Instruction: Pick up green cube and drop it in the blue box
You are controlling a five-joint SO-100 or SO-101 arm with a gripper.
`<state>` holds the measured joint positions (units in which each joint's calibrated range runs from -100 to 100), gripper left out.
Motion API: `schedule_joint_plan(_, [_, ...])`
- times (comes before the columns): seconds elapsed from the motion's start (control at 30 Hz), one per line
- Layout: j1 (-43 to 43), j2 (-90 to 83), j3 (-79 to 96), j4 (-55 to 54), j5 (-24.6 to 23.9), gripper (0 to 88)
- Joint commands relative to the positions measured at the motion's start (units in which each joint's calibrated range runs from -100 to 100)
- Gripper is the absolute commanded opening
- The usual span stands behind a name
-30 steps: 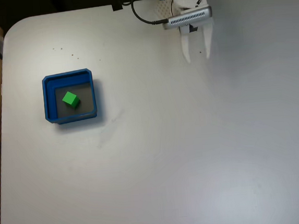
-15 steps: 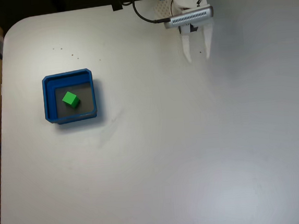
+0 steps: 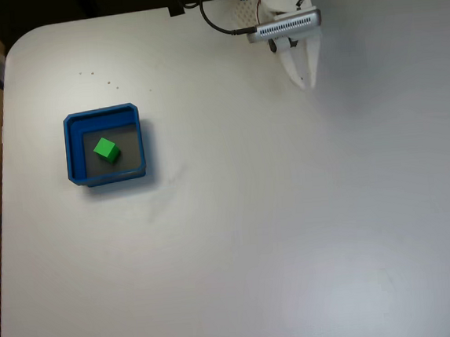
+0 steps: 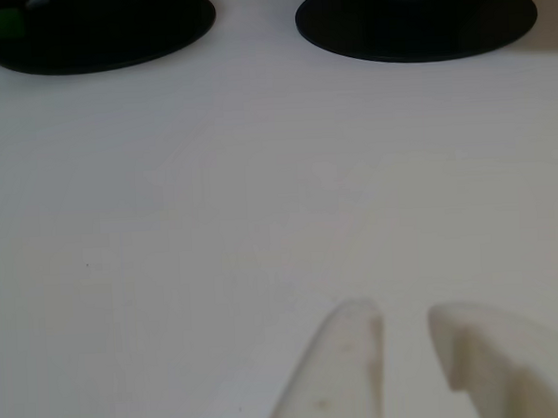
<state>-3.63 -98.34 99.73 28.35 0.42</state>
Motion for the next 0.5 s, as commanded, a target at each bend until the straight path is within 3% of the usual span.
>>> schedule_joint_plan(0.0, [-0.20,-1.00,0.09,0.20,-0.10,0.5])
schedule_joint_plan(0.47, [-0.13,-0.66,0.09,0.20,-0.10,0.5])
